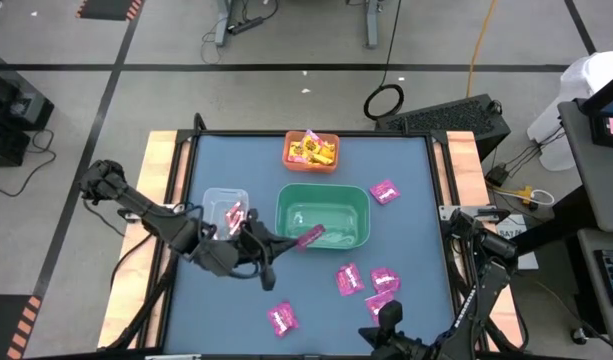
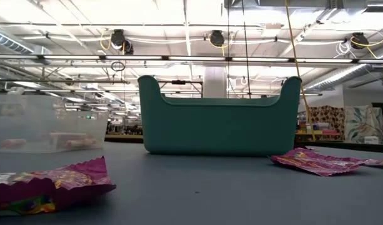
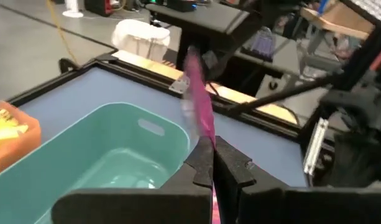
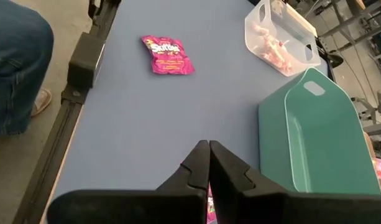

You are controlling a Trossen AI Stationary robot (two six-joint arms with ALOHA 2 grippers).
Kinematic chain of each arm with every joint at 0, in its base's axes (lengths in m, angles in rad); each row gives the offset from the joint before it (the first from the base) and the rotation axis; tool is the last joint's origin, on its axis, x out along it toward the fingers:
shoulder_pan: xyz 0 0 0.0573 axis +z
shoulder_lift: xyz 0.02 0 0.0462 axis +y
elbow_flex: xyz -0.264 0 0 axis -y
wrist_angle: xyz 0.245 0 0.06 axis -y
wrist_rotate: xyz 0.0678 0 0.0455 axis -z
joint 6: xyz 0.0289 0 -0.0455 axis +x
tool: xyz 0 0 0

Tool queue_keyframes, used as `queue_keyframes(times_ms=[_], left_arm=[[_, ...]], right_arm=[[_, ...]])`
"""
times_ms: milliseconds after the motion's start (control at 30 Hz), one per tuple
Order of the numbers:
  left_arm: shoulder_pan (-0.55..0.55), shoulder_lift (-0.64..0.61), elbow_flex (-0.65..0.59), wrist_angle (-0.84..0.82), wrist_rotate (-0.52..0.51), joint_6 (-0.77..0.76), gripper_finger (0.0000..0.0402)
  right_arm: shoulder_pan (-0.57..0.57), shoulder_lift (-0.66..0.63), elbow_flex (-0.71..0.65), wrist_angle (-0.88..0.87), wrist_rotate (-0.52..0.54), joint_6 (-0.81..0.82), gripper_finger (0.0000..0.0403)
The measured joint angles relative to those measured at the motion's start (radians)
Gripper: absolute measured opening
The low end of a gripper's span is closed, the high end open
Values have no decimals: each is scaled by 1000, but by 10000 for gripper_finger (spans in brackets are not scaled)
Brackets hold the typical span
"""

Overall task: Sort candy
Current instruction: Put the purple candy into the green bin

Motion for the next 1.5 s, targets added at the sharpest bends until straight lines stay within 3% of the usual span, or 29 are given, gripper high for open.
queue_keyframes(times_ms=[467,667,967,1367,1500], left_arm=[[18,-6,0,108,19,-22,0],[18,-6,0,107,19,50,0],[11,-6,0,105,20,332,0],[11,-6,0,106,20,1083,0],[11,-6,0,106,20,1227,0]], right_arm=[[-1,0,0,10,-2,-1,0],[-1,0,0,15,-4,-5,0],[-1,0,0,15,-6,-27,0],[-1,0,0,14,-9,-51,0],[-1,0,0,14,-6,-52,0]])
